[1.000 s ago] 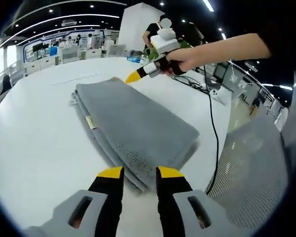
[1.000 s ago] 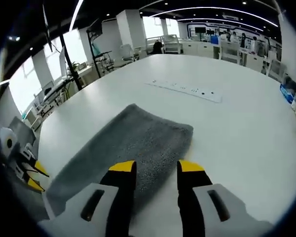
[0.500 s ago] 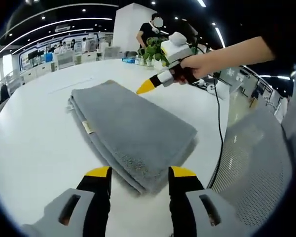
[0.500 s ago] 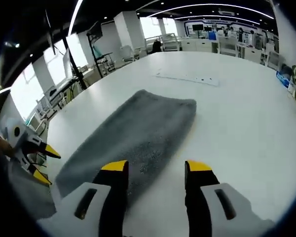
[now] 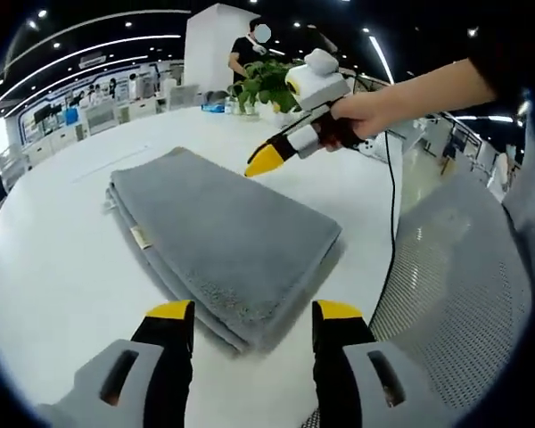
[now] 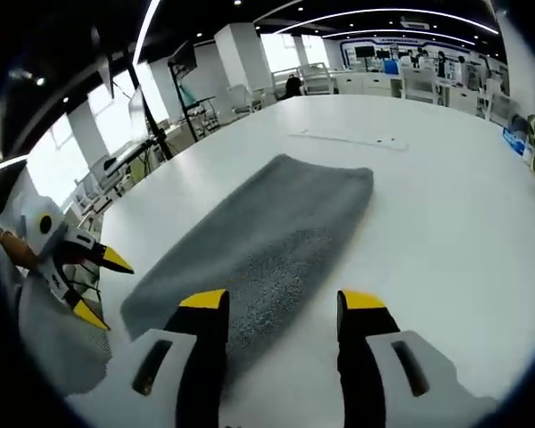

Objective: Fold the towel on the table until its edges align and the towel forms a compact rectangular stack.

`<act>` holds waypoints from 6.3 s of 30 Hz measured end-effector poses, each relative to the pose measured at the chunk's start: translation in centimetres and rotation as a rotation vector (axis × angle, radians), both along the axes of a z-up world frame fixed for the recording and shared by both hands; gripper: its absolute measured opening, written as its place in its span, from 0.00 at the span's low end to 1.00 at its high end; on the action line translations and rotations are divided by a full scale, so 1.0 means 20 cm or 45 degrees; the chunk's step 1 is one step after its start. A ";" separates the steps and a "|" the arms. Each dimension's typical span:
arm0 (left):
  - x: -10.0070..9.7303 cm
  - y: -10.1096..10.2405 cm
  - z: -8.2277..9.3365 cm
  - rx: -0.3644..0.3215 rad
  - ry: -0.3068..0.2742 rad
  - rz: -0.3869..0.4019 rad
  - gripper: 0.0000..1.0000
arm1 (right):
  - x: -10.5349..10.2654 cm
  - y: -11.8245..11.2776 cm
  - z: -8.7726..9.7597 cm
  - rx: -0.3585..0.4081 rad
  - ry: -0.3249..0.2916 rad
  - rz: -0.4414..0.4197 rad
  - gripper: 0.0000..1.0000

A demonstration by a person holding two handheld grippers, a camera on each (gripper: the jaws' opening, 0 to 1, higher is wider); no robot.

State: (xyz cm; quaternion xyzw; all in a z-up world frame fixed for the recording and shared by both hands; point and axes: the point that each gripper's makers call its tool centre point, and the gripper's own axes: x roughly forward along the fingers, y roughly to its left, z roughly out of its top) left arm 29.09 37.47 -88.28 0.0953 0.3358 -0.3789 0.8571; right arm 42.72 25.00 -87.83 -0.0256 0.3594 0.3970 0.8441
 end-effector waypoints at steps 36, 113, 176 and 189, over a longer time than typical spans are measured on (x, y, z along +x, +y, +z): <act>0.01 -0.08 -0.02 0.255 -0.136 -0.364 0.35 | -0.44 0.02 -0.01 -0.066 -0.059 0.240 0.40; 0.08 -0.11 -0.15 0.414 -0.146 -0.571 0.09 | -0.57 0.08 -0.21 -0.368 -0.345 0.647 0.14; -0.16 -0.09 -0.15 0.360 -0.130 -0.511 0.09 | -0.82 0.10 -0.19 -0.198 -0.154 0.365 0.13; -0.23 -0.10 -0.15 0.362 -0.094 -0.556 0.09 | -0.93 0.10 -0.20 -0.401 -0.183 0.563 0.13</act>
